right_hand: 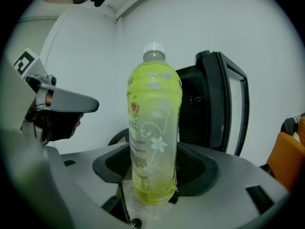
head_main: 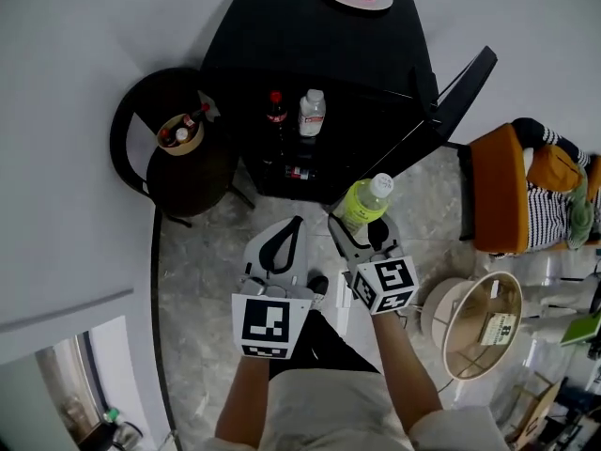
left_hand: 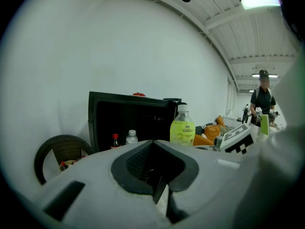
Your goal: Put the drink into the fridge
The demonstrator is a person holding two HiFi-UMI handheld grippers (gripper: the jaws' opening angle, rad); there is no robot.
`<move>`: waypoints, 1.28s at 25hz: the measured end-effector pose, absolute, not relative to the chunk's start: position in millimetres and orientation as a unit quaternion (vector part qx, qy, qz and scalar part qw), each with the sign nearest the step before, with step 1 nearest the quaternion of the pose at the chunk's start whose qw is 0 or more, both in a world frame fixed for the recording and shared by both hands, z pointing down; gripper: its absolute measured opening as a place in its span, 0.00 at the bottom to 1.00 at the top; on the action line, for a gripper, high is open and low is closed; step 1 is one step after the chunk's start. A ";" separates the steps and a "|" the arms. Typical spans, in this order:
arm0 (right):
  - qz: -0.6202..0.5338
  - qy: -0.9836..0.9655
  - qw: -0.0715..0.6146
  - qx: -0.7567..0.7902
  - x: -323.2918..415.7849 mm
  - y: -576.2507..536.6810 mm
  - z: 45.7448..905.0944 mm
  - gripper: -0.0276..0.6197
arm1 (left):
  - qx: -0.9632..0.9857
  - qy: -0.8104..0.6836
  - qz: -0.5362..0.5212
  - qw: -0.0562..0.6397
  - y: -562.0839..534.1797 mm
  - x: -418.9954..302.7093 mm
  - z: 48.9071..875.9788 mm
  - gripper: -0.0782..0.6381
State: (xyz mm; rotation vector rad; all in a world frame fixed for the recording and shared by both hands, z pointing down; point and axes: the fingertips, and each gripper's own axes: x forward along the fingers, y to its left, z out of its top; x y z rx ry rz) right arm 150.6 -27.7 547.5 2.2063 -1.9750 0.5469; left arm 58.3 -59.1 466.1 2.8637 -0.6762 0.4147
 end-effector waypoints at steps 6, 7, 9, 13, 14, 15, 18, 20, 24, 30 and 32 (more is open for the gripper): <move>0.198 -0.638 0.066 0.741 168.4 -41.8 586.7 0.47 | 0.957 -0.232 0.144 0.103 -65.4 46.3 504.9 0.12; 0.196 -0.634 0.074 0.744 170.6 -45.3 590.8 0.47 | 0.957 -0.227 0.147 0.106 -67.6 45.3 512.5 0.12; 0.195 -0.625 0.084 0.751 172.2 -51.7 598.6 0.47 | 0.956 -0.216 0.160 0.116 -70.6 43.6 524.7 0.12; 0.202 -0.599 0.078 0.771 179.5 -69.4 613.5 0.47 | 0.961 -0.184 0.174 0.108 -82.8 41.5 529.2 0.12; 0.203 -0.592 0.079 0.776 181.4 -73.9 616.8 0.47 | 0.962 -0.179 0.174 0.111 -86.2 38.7 528.9 0.12; 0.203 -0.584 0.081 0.782 183.4 -77.8 619.3 0.47 | 0.962 -0.175 0.173 0.117 -89.1 35.7 528.6 0.12; 0.209 -0.561 0.076 0.798 187.6 -89.0 625.9 0.47 | 0.965 -0.154 0.177 0.118 -96.9 28.5 525.7 0.12; 0.209 -0.557 0.075 0.800 185.9 -101.7 631.4 0.47 | 0.967 -0.143 0.186 0.100 -102.0 23.4 521.6 0.12; 0.208 -0.541 0.080 0.811 207.7 -119.2 640.0 0.47 | 0.968 -0.132 0.191 0.098 -100.8 27.7 525.6 0.12; 0.207 -0.534 0.085 0.815 230.2 -148.7 659.9 0.47 | 0.964 -0.134 0.193 0.125 -101.4 29.5 543.1 0.12; 0.205 -0.530 0.079 0.819 243.1 -156.3 664.0 0.47 | 0.963 -0.138 0.191 0.133 -103.1 27.6 548.9 0.12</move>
